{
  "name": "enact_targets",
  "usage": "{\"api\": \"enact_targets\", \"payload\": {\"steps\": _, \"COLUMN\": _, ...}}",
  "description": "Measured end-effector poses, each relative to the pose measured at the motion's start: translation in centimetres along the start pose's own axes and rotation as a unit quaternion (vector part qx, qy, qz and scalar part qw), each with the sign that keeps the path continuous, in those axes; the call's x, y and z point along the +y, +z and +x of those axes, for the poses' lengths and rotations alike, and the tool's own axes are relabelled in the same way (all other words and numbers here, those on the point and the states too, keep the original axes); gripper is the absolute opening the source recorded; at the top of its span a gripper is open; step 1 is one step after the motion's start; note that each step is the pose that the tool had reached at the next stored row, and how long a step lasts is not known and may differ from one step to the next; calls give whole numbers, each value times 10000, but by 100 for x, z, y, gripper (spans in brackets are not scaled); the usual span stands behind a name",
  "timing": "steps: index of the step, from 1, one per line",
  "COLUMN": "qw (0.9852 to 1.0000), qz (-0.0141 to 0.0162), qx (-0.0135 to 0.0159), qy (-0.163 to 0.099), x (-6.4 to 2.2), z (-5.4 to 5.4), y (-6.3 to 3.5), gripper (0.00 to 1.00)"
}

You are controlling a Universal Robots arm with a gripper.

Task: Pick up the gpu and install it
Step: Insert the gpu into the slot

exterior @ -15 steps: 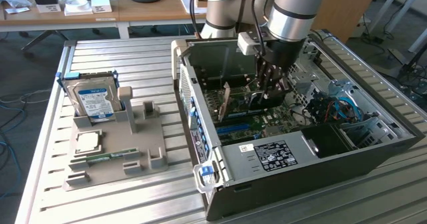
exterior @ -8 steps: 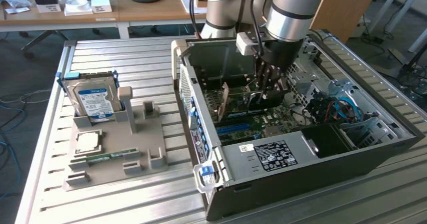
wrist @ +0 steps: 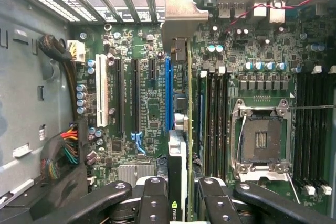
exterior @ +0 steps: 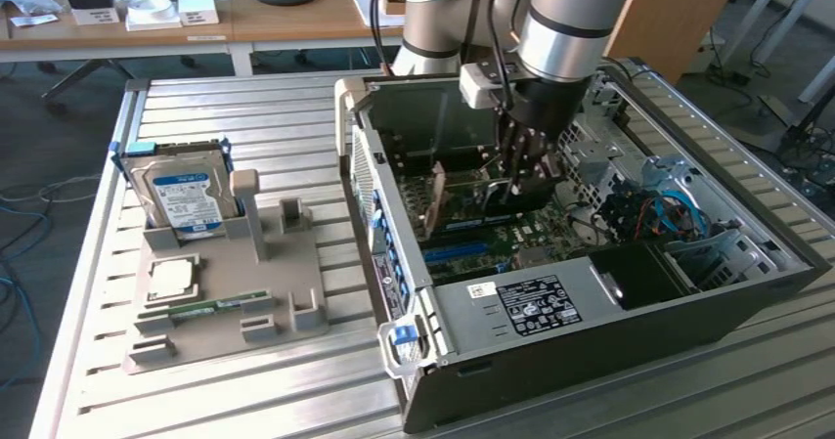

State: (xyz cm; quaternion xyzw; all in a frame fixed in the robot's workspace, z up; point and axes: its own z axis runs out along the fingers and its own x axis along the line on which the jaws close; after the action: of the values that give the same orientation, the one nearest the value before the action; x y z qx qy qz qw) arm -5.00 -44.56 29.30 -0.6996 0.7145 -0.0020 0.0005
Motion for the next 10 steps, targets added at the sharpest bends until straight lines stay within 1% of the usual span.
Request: {"api": "enact_targets", "payload": {"steps": 10, "qw": 10000, "qz": 0, "qx": 0, "qy": 0, "x": 23, "z": 22, "y": 13, "gripper": 27}}
